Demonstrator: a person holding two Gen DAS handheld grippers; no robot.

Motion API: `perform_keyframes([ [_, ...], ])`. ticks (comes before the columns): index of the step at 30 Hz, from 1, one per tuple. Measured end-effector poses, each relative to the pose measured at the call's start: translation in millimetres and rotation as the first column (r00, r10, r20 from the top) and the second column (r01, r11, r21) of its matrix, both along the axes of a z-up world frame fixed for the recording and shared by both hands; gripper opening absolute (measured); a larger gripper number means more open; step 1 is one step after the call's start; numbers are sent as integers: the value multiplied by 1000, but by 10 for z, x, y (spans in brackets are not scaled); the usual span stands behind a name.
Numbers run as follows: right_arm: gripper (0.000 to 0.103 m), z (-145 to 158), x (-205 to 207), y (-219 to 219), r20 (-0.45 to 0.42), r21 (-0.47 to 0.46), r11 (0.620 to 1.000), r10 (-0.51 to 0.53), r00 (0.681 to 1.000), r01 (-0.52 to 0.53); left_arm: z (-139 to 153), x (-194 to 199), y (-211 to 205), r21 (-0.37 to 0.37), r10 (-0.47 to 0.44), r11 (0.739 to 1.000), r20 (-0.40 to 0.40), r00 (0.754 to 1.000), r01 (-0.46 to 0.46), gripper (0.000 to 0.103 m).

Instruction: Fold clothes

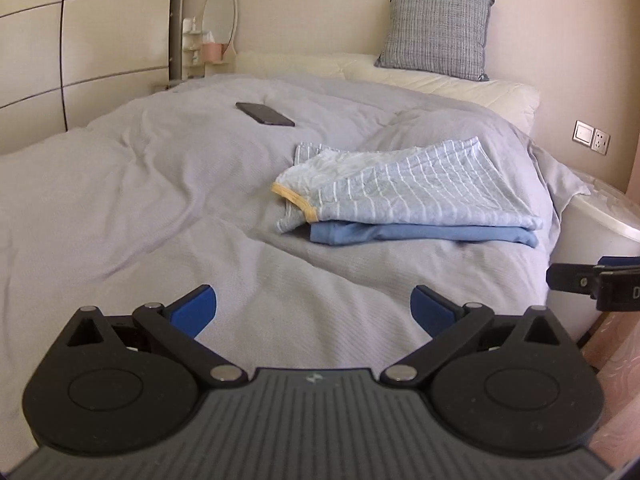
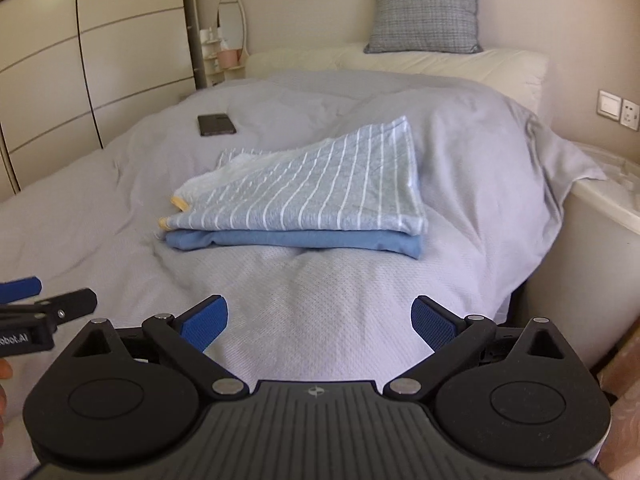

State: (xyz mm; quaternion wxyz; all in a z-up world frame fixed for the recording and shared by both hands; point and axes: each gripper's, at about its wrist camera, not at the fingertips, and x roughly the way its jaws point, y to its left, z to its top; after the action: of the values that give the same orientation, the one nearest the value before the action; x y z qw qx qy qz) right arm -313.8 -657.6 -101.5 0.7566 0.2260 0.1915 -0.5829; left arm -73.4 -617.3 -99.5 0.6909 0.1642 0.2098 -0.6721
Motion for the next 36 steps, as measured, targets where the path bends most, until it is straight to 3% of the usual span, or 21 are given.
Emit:
perform_keyframes([
  [3, 101, 177, -64, 231, 3, -26, 1000, 9, 1000, -9, 146, -109, 180, 13, 1, 1000, -14, 1000, -1, 102],
  [6, 101, 347, -135, 466, 13, -58, 998, 8, 1000, -7, 310, -188, 432, -22, -7, 1000, -46, 999, 6, 102],
  [13, 101, 609, -312, 864, 73, -39, 997, -68, 995, 71, 520, -341, 897, -53, 70, 996, 35, 997, -68, 102],
  [19, 101, 694, -378, 1072, 45, -38, 995, -90, 995, 91, 544, -345, 1141, -51, 109, 993, 20, 994, -108, 102],
  [31, 101, 743, -472, 1282, 40, -26, 994, -105, 994, 106, 635, -433, 1230, -11, 109, 994, -42, 993, -109, 102],
  [36, 101, 767, -474, 1318, 38, -25, 994, -103, 994, 104, 663, -528, 1220, -13, 88, 996, -28, 996, -88, 102],
])
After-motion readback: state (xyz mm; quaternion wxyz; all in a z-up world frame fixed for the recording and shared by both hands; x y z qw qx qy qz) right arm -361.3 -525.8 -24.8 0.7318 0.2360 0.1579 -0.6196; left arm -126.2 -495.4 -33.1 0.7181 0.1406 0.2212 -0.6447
